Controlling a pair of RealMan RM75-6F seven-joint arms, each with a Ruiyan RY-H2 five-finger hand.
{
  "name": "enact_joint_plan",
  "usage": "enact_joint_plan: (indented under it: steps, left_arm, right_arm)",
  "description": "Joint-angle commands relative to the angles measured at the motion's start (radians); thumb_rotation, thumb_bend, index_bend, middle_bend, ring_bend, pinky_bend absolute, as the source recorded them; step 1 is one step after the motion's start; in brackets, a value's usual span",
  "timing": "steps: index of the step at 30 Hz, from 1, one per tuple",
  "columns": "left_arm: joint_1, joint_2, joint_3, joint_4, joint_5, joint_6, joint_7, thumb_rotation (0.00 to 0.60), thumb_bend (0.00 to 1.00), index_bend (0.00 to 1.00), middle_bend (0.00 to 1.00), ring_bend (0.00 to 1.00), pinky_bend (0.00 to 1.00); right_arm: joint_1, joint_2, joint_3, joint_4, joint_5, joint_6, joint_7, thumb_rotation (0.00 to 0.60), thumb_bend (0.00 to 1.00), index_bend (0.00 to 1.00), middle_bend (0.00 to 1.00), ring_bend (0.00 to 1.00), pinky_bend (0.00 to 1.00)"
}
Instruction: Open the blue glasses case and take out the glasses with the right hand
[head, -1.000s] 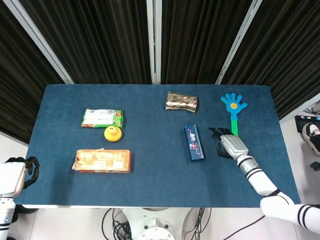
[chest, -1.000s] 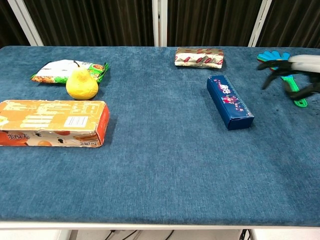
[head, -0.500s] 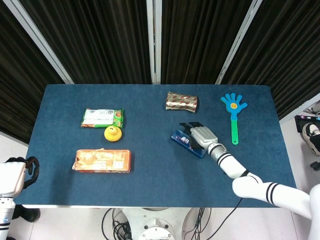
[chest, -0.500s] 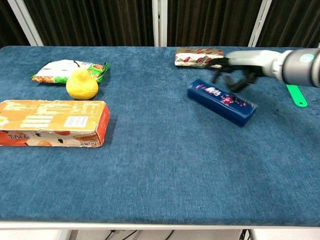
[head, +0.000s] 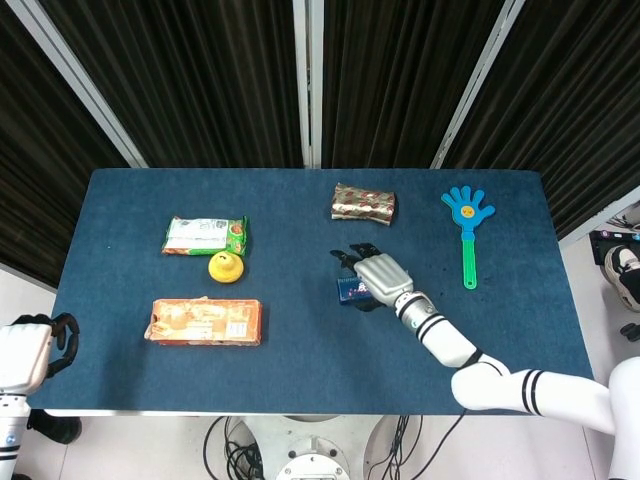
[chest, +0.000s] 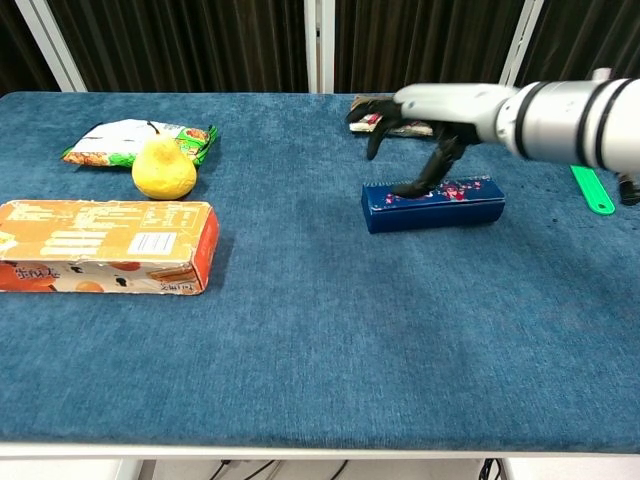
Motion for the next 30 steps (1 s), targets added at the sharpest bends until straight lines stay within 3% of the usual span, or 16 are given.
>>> enact_joint_plan:
  steps: [1, 13, 30]
  left_arm:
    - [0.0, 0.0, 0.0, -0.002, -0.001, -0.001, 0.003, 0.6, 0.36, 0.71, 0.69, 0.52, 0.48]
    - [0.0, 0.001, 0.0, -0.002, -0.002, 0.0, -0.001, 0.6, 0.36, 0.71, 0.69, 0.52, 0.48]
    - [0.0, 0.001, 0.0, -0.001, -0.003, -0.001, -0.003, 0.6, 0.36, 0.71, 0.69, 0.52, 0.48]
  right_arm:
    - [-0.024, 0.027, -0.044, -0.021, -0.025, 0.057, -0.078, 0.6, 0.1, 0.0, 0.21, 0.0, 0.0]
    - [-0.007, 0.001, -0.081, 0.023, 0.062, 0.036, -0.15, 0.6, 0.22, 0.05, 0.21, 0.0, 0.0]
    - [0.003, -0.009, -0.092, 0.047, 0.087, 0.015, -0.15, 0.6, 0.37, 0.09, 0.24, 0.0, 0.0]
